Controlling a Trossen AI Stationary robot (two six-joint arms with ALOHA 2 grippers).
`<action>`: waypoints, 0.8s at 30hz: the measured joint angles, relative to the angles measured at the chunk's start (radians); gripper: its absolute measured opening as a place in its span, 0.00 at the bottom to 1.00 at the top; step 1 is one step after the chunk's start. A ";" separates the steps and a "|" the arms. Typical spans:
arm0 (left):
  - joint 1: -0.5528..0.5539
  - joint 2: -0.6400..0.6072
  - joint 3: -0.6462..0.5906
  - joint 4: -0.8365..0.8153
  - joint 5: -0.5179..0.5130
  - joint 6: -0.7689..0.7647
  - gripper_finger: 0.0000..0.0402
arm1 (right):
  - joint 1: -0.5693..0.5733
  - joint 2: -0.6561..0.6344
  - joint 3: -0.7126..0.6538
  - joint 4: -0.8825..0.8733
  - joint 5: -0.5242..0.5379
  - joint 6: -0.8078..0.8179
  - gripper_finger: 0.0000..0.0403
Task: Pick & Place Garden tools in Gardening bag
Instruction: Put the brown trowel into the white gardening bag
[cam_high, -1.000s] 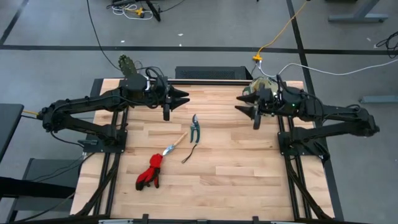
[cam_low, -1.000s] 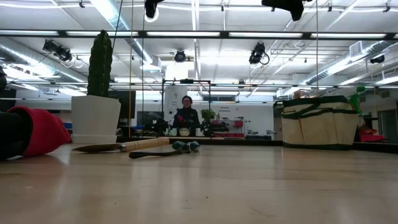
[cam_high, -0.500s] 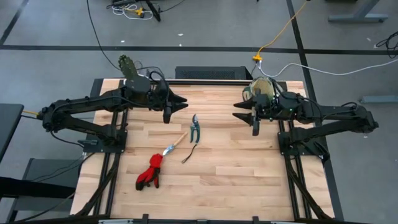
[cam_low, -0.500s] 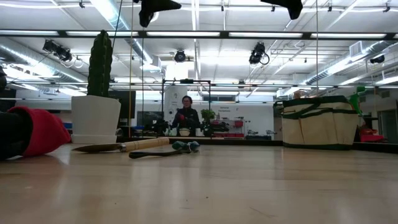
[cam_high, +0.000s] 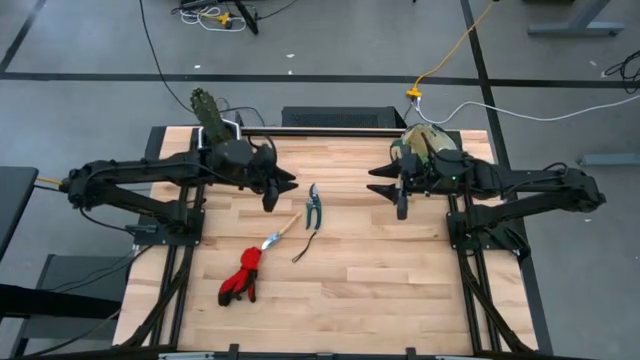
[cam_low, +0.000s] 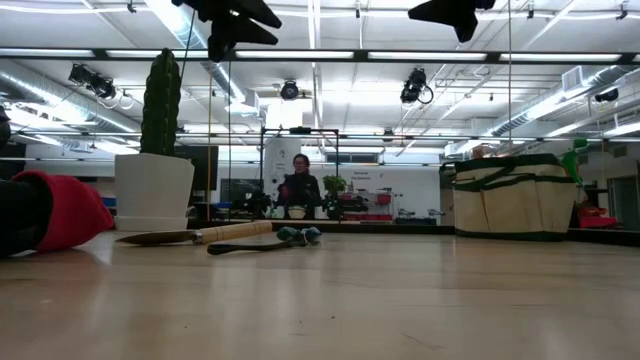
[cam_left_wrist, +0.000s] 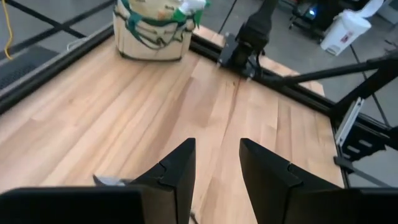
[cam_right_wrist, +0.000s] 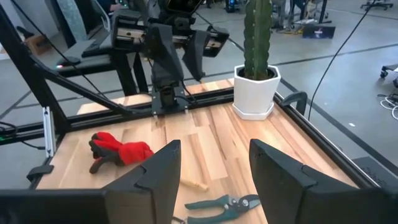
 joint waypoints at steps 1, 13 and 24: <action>-0.004 0.000 -0.007 -0.002 -0.004 -0.014 0.33 | 0.000 0.003 0.000 0.000 0.001 0.000 0.48; -0.046 0.000 -0.128 -0.007 -0.083 -0.056 0.33 | 0.000 0.012 0.000 0.000 0.079 0.000 0.48; -0.046 0.096 -0.182 -0.013 -0.087 -0.137 0.33 | -0.001 0.012 0.000 -0.001 0.110 0.026 0.48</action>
